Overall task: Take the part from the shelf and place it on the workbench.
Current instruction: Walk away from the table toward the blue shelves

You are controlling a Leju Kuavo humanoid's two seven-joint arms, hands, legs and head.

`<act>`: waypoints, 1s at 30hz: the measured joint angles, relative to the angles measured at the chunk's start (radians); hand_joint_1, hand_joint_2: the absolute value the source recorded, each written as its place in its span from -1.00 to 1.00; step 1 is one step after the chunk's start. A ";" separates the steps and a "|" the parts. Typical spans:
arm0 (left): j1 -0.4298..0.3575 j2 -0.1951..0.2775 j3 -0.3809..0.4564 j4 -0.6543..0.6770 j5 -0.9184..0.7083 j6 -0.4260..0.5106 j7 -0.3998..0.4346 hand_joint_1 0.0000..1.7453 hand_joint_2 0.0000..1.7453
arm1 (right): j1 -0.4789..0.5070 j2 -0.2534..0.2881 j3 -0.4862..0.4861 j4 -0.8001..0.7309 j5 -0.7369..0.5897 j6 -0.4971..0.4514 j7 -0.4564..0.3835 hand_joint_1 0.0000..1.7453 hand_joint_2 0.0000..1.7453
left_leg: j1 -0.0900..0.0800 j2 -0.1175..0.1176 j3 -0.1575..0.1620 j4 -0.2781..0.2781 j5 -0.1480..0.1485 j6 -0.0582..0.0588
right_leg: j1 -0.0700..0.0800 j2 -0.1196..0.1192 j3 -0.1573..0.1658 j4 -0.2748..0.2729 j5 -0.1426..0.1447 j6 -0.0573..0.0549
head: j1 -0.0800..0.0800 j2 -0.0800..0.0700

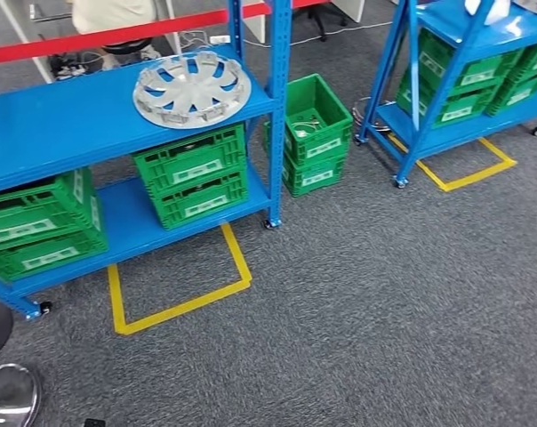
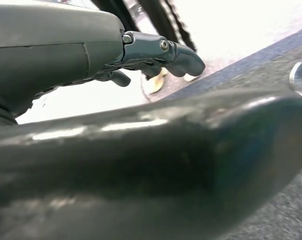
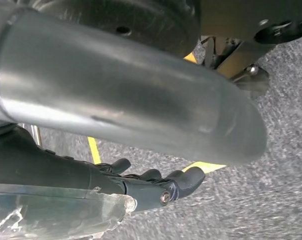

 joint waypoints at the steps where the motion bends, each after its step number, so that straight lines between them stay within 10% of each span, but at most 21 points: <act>1: 0.000 0.000 0.000 0.001 0.000 0.000 0.000 -1.00 -1.00 | 0.000 0.000 0.000 0.000 0.000 0.000 0.000 -1.00 -1.00 | 0.001 -0.013 0.000 0.000 0.001 -0.003 | -0.003 0.015 0.029 -0.066 0.037 -0.001 | 0.000 0.000; 4: -0.002 0.001 0.001 0.005 0.000 0.000 0.000 -1.00 -1.00 | -0.001 0.000 0.000 0.000 0.002 0.000 0.000 -1.00 -1.00 | -0.001 -0.044 -0.008 0.006 0.003 -0.020 | -0.011 0.073 0.091 -0.202 0.080 -0.008 | 0.000 0.000; 6: 0.001 0.002 0.002 0.007 0.000 0.000 0.001 -1.00 -1.00 | -0.002 0.000 0.000 0.000 0.004 -0.001 0.000 -1.00 -1.00 | 0.003 -0.062 -0.016 0.004 0.009 -0.035 | -0.009 0.064 0.095 -0.207 0.080 -0.021 | -0.001 0.000; 9: 0.003 0.006 0.005 0.009 0.000 0.000 0.004 -1.00 -1.00 | -0.002 0.000 0.000 0.000 0.009 -0.002 0.000 -1.00 -1.00 | 0.002 -0.009 -0.045 0.058 -0.027 -0.051 | -0.009 0.030 0.096 -0.213 0.088 -0.042 | -0.009 0.000; 13: 0.000 0.006 0.006 0.015 0.000 0.000 0.006 -1.00 -1.00 | 0.003 0.000 0.000 0.000 0.012 -0.002 0.000 -1.00 -1.00 | 0.004 0.043 -0.148 0.280 -0.129 -0.063 | -0.005 -0.024 0.093 -0.214 0.087 -0.051 | -0.016 0.000; 20: -0.006 0.008 0.006 0.021 0.000 0.000 0.006 -1.00 -1.00 | 0.000 0.000 0.000 0.000 0.015 -0.001 0.000 -1.00 -1.00 | -0.006 0.130 0.004 0.009 -0.016 -0.040 | 0.009 -0.094 0.104 -0.212 0.075 -0.029 | -0.015 0.000; 24: -0.002 0.010 0.006 0.024 0.000 0.000 0.006 -1.00 -1.00 | -0.004 0.000 0.000 0.000 0.017 -0.001 0.000 -1.00 -1.00 | 0.000 0.085 0.004 0.002 -0.008 -0.015 | 0.004 -0.074 0.095 -0.171 0.038 -0.007 | -0.008 0.000; 28: -0.003 0.011 0.006 0.027 0.000 0.000 0.009 -1.00 -1.00 | 0.001 0.000 0.000 0.000 0.017 0.000 0.000 -1.00 -1.00 | 0.003 0.041 0.001 0.001 -0.006 -0.002 | 0.000 -0.007 -0.018 0.063 -0.068 0.002 | -0.001 0.000; 30: -0.001 0.012 0.006 0.029 -0.001 0.000 0.014 -1.00 -1.00 | 0.002 0.000 0.000 0.000 0.018 -0.001 0.001 -1.00 -1.00 | 0.004 0.015 0.003 0.002 -0.005 -0.003 | -0.001 -0.002 -0.011 0.039 -0.030 0.002 | -0.001 0.000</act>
